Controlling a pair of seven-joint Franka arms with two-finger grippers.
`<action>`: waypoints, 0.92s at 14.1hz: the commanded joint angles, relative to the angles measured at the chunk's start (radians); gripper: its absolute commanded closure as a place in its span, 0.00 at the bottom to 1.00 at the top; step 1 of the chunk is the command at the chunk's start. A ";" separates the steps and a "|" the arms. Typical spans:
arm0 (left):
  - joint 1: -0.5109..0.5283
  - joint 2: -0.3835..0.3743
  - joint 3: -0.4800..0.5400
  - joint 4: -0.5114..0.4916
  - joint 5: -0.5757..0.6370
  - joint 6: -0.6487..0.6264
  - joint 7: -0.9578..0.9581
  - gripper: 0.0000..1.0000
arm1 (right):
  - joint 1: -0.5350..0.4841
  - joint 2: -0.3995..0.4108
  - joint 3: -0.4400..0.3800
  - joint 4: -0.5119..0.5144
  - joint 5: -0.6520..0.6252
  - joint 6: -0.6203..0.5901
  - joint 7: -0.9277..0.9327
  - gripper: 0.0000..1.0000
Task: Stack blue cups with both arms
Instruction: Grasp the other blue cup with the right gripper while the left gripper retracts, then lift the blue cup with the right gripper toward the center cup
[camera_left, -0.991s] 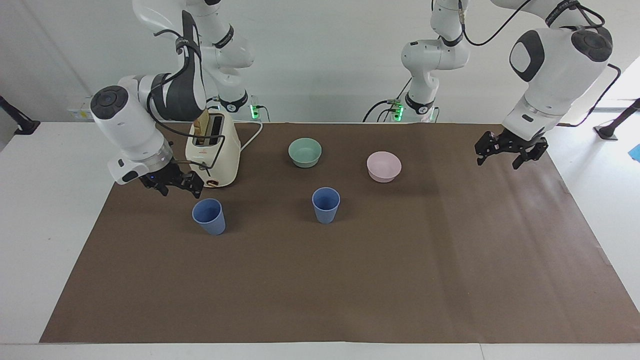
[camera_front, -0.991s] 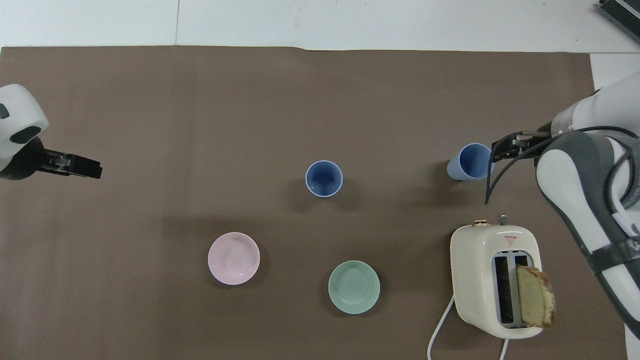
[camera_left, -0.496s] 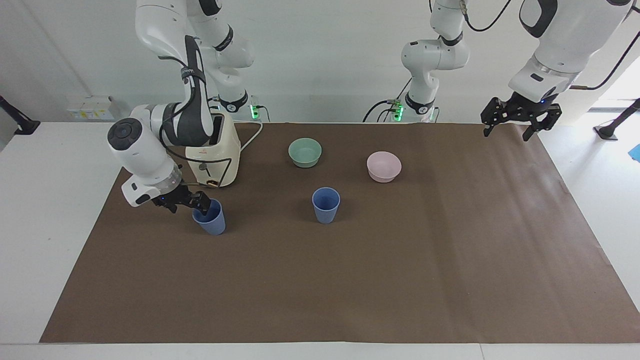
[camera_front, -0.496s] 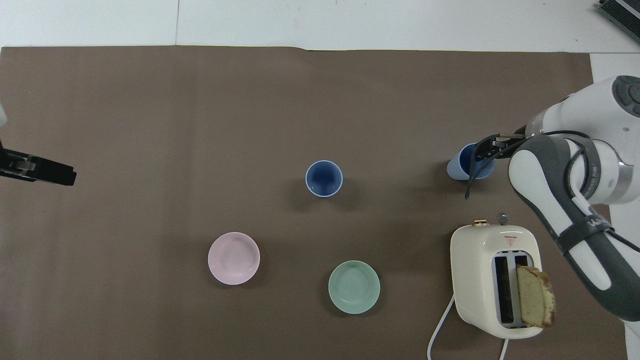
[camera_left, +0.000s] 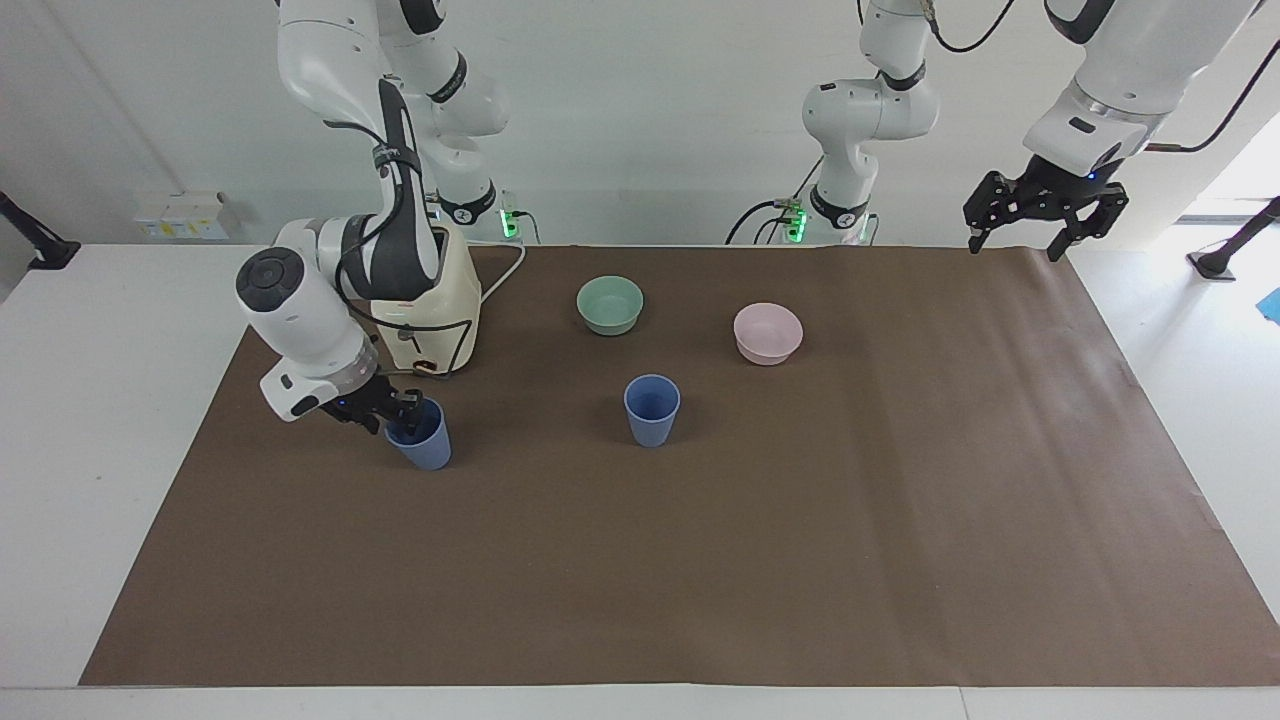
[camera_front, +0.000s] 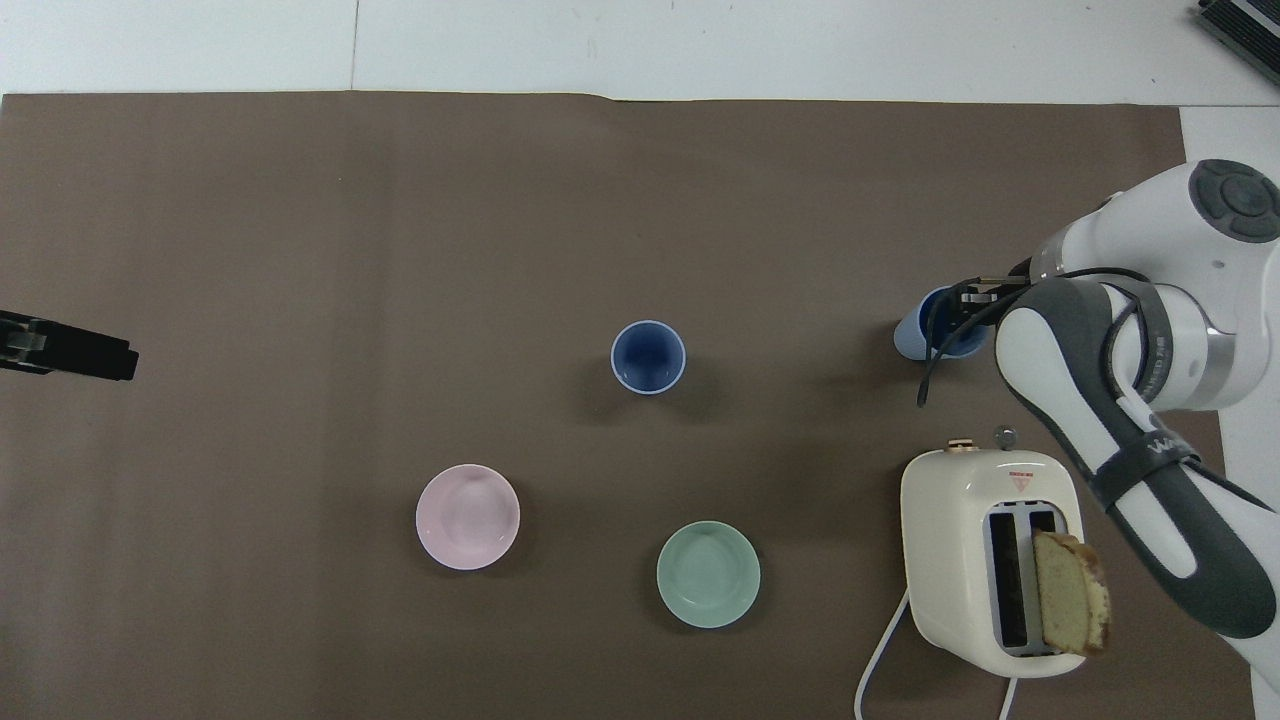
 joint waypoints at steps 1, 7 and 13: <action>-0.008 0.001 0.004 0.050 -0.022 -0.072 -0.058 0.00 | -0.005 -0.013 0.002 -0.018 -0.017 0.011 -0.016 0.89; -0.008 -0.040 -0.001 0.039 -0.024 -0.064 -0.067 0.00 | -0.002 -0.019 0.006 0.055 -0.015 -0.064 -0.015 1.00; -0.008 -0.052 -0.001 0.018 -0.024 -0.061 -0.067 0.00 | 0.020 -0.021 0.121 0.306 -0.017 -0.336 0.154 1.00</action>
